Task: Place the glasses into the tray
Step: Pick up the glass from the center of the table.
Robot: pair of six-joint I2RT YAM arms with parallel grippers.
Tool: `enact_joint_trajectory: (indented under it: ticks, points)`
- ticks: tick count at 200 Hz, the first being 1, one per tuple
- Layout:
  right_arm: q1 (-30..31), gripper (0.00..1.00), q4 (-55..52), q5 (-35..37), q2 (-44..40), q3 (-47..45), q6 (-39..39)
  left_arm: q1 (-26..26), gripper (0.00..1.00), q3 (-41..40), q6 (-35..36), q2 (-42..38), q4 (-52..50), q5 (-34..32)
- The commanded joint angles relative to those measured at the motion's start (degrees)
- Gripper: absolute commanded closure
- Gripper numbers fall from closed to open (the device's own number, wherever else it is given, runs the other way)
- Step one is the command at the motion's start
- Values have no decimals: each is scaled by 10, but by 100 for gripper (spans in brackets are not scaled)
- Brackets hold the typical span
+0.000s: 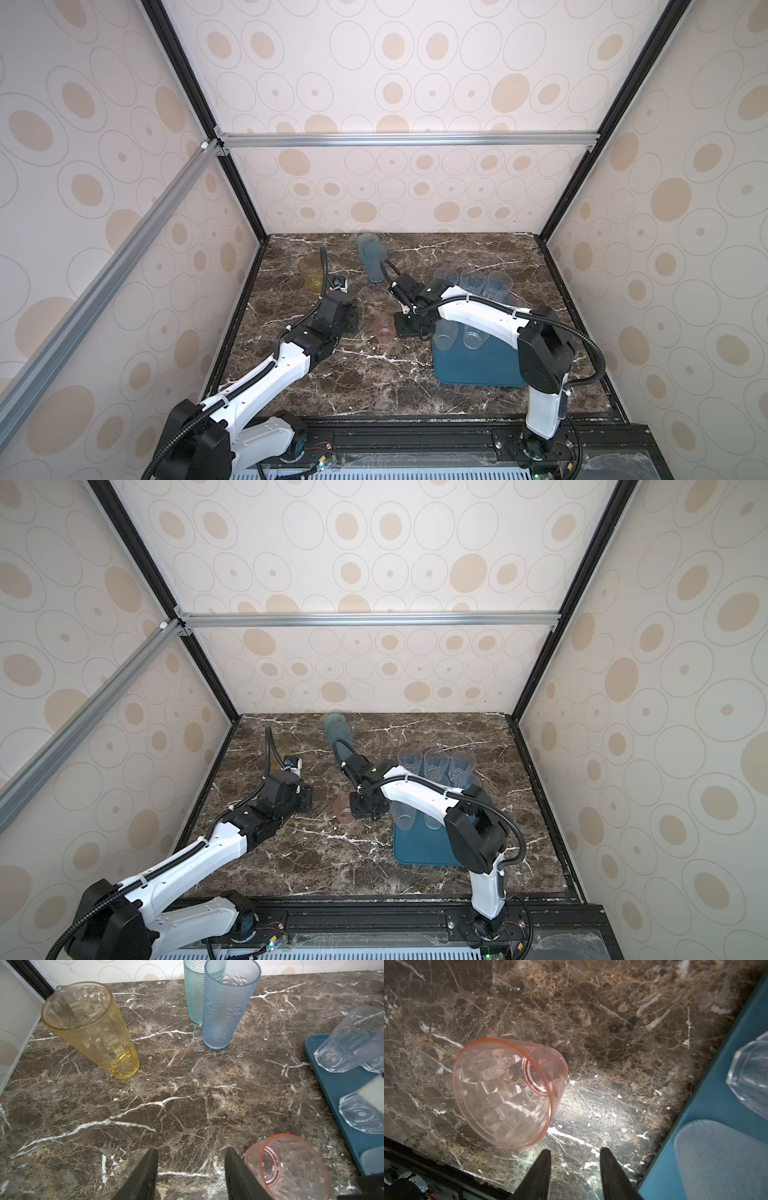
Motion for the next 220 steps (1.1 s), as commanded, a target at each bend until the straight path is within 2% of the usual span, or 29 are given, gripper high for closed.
enact_joint_trajectory:
  ticks: [1, 35, 94, 119, 168, 189, 220]
  points:
    - [2, 58, 2, 14, 2, 27, 9, 0, 45, -7, -34, 4, 44, 6]
    - [2, 58, 8, 18, 8, 38, 8, 0, 41, -16, -43, 15, 50, 25]
    - [3, 60, -5, 30, 77, 90, -1, 1, 34, -13, -43, 15, 47, 30]
    - [7, 67, -18, 46, 92, 103, -12, 0, 31, -13, -45, 17, 44, 32]
    - [10, 88, -26, 54, 78, 101, -21, 1, 24, 0, -45, 16, 31, 30]
    - [10, 93, -32, 50, 55, 102, -23, 0, 24, 19, -37, 8, 18, 23]
    - [9, 95, -71, 57, 4, 119, -34, 0, 24, 66, -16, -10, -21, -5]
